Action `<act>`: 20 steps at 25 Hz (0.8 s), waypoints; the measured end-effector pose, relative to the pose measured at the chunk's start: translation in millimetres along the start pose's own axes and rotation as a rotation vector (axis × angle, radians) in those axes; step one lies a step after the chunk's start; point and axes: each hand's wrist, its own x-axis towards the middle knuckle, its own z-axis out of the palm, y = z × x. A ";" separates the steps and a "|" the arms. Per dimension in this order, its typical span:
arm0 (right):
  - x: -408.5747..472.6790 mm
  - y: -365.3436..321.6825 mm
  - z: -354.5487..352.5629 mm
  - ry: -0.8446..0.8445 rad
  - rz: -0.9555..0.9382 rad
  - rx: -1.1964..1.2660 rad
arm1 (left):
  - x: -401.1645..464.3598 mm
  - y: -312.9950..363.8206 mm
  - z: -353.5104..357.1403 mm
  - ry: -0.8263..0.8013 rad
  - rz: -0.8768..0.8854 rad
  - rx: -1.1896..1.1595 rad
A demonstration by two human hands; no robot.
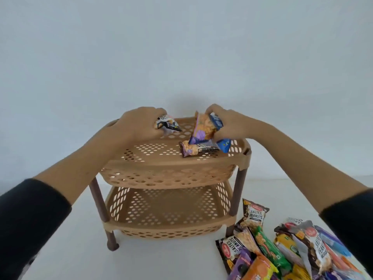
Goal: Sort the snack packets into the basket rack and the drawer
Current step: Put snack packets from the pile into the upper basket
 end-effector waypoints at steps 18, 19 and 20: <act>58.5 14.0 43.8 -0.753 -0.021 -0.062 | 34.1 -20.9 79.8 -0.456 0.185 0.284; 57.3 16.4 38.5 -0.753 -0.028 0.002 | 31.2 -21.7 83.2 -0.567 0.180 0.275; 55.6 19.2 34.7 -0.738 -0.048 0.061 | 28.9 -21.5 85.2 -0.666 0.166 0.232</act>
